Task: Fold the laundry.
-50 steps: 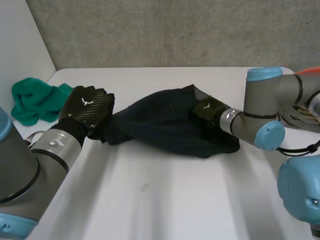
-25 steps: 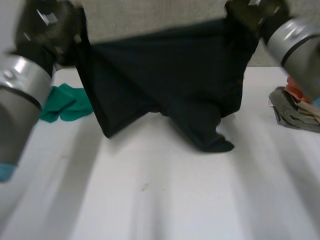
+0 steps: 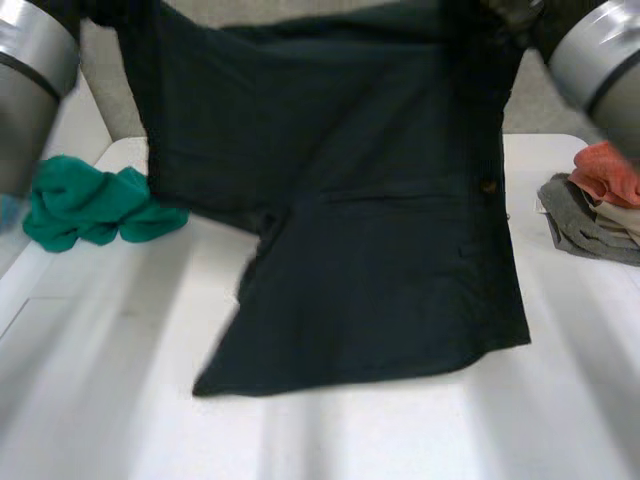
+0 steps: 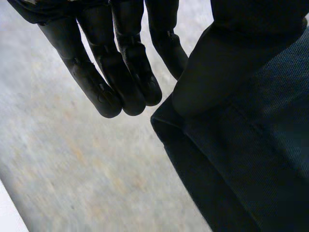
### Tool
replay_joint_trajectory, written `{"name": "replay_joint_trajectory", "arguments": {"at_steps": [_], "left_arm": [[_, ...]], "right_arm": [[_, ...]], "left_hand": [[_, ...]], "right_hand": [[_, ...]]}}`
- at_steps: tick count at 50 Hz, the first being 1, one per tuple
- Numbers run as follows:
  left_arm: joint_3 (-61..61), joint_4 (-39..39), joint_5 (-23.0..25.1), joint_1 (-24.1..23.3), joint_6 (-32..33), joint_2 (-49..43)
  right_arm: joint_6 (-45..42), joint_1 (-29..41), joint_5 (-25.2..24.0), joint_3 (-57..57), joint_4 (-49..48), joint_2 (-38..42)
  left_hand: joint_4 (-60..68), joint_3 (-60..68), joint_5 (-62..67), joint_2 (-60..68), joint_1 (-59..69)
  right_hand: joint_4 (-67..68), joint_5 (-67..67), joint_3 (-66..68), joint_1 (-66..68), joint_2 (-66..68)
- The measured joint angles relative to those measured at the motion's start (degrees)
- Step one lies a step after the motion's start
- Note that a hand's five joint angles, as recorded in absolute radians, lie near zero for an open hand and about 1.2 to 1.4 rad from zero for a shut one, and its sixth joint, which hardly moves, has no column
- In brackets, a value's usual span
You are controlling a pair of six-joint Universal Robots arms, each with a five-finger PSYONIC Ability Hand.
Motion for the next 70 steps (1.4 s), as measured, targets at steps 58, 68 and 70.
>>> {"name": "replay_joint_trajectory", "arguments": {"at_steps": [58,68,70], "left_arm": [[-34.0,-14.5,-7.6,-14.1,-6.9,-6.1],[-30.9,-11.3,-9.7,-14.7,-3.0,-12.4],[-30.6,-10.6,-9.9,-15.0,-2.0,-13.4]], "right_arm": [[-27.9,-12.4,-15.1,45.6,-10.6,8.9],[-27.3,-13.2,-14.6,46.7,-20.7,11.3],[-27.0,-13.2,-14.4,46.7,-21.4,11.5]], "left_hand": [[-43.0,-42.0,-42.2,-42.6,-39.1],[-43.0,-42.0,-42.1,-42.6,-39.1],[-40.3,-39.6,-39.2,-40.0,-36.4]], "right_hand": [[-34.3,-32.3,-33.9,-28.8,-32.9],[-2.3,-1.3,-2.2,-2.4,-0.3],[-0.3,0.6,-0.4,-2.2,0.8]]}}
